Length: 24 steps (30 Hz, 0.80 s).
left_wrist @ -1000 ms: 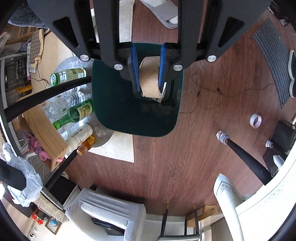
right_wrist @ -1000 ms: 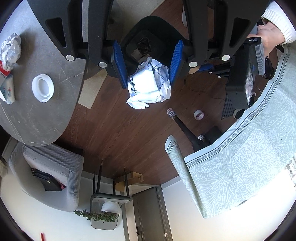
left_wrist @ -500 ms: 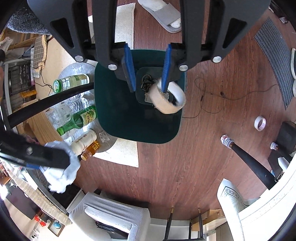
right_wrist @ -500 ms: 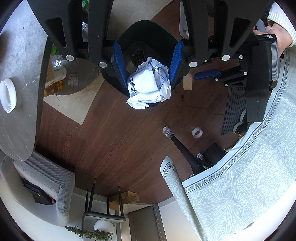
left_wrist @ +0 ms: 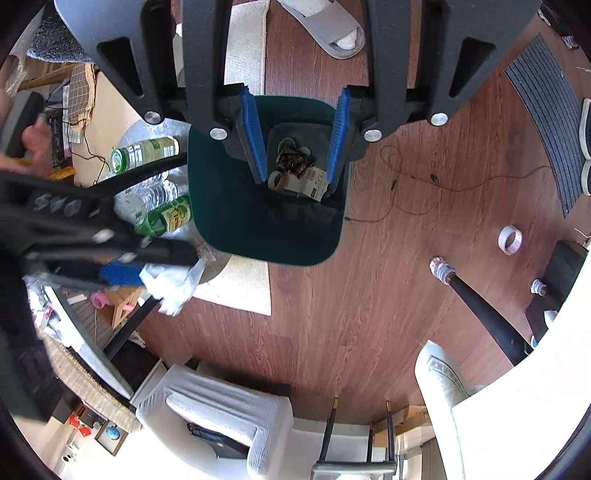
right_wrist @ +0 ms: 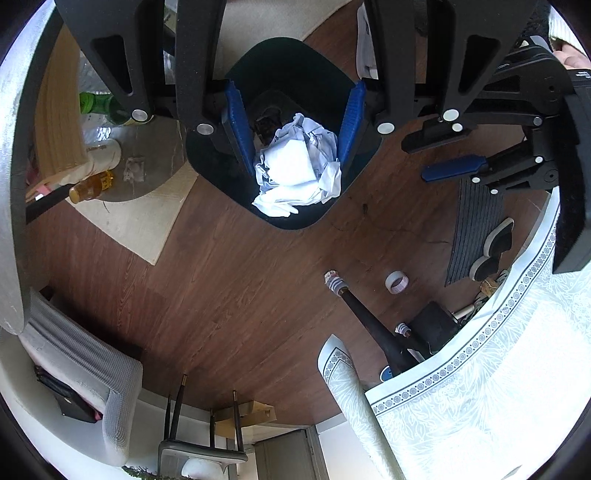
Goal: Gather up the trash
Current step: 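Carry both items over the green bin and open the left gripper to drop the tape, then lower the paper ball into the green bin and open the right gripper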
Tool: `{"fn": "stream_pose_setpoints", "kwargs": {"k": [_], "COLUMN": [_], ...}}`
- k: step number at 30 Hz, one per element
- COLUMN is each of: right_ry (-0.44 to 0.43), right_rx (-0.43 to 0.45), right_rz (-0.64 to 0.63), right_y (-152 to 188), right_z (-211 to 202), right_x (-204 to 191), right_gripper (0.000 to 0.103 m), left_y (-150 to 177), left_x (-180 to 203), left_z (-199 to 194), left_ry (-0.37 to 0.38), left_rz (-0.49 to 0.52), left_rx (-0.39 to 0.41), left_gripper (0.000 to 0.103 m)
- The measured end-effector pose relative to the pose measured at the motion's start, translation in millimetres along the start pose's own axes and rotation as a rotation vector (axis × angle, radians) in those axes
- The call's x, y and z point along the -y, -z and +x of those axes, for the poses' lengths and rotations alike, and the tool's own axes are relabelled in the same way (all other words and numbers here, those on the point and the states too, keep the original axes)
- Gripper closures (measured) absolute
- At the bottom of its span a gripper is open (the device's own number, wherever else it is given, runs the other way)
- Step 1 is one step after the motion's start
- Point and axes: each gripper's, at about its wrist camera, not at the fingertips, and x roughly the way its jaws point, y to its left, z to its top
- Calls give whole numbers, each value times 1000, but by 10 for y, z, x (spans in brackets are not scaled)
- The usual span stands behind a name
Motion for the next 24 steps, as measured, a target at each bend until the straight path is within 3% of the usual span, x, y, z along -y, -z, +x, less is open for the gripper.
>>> {"fn": "stream_pose_setpoints", "kwargs": {"k": [5,18,24], "right_ry": [2,7,36], "right_rx": [-37,-139,-184], "right_rz": [-3,-14,-49], "right_y": [12,141,215], "right_z": [163,627,830], "right_x": [-33,-43,-91], "right_gripper": [58,58,58], "left_y": [-69,-222,-275], "left_x": [-3,156,291], "left_z": [-235,-716,-931], "left_ry": [-1,7,15], "left_rz": [-5,-3,13], "left_rx": [75,232,303], "left_gripper": [70,89,90]}}
